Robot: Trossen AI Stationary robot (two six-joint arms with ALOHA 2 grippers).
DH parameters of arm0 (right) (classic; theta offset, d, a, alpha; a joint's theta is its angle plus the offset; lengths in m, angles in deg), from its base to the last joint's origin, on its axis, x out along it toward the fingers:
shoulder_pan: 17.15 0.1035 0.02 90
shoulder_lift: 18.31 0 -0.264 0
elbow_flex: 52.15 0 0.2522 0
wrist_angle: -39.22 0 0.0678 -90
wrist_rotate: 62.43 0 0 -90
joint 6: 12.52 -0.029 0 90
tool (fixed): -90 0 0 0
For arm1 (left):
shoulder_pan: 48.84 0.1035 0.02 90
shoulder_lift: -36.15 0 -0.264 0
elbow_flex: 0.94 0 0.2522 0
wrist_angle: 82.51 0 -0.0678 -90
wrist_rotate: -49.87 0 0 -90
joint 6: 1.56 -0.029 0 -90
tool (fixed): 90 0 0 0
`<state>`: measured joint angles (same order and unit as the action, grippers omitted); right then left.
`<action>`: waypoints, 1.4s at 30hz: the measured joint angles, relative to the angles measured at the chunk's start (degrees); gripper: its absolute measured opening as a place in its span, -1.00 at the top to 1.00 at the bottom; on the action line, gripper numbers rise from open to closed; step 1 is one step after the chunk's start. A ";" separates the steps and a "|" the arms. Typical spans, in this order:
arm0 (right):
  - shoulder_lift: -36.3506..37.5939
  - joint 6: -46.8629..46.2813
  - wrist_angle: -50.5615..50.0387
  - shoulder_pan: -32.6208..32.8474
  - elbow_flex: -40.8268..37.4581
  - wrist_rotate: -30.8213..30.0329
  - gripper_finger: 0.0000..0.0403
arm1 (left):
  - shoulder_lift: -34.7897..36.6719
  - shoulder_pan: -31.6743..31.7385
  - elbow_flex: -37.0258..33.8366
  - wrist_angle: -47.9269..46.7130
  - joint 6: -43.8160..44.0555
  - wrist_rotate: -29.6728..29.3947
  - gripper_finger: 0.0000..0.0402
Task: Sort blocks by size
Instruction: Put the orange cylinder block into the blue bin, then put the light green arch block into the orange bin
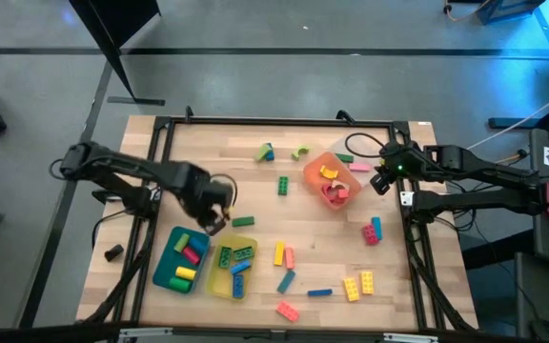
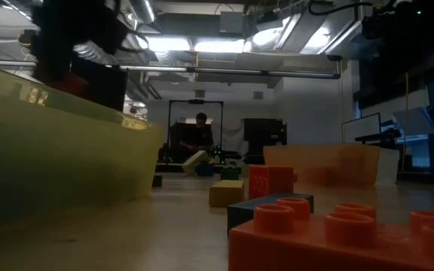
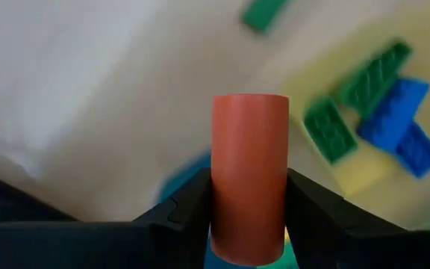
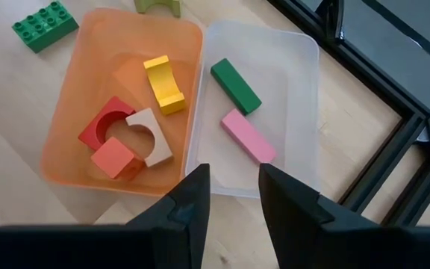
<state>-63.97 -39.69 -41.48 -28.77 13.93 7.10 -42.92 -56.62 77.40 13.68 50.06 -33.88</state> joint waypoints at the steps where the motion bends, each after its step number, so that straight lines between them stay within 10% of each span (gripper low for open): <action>1: -0.01 0.00 0.00 0.00 -0.02 0.00 0.42 | 0.00 -2.03 -0.13 0.09 2.37 0.52 0.35; 15: 0.01 0.01 0.04 0.00 -0.02 -0.02 0.42 | 0.00 -20.94 -0.42 -0.02 23.39 -0.95 0.33; 30: 0.01 0.01 0.04 0.00 -0.02 0.57 0.42 | 0.00 -21.84 -0.44 0.25 21.12 -4.00 -0.01; 42: 0.01 0.63 5.64 0.00 -0.02 0.57 0.42 | -0.02 -6.65 -0.48 17.99 -3.36 -35.31 -0.03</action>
<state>-63.96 -39.06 -35.84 -28.77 13.90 7.67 -42.94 -63.27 76.92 31.67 46.70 -69.19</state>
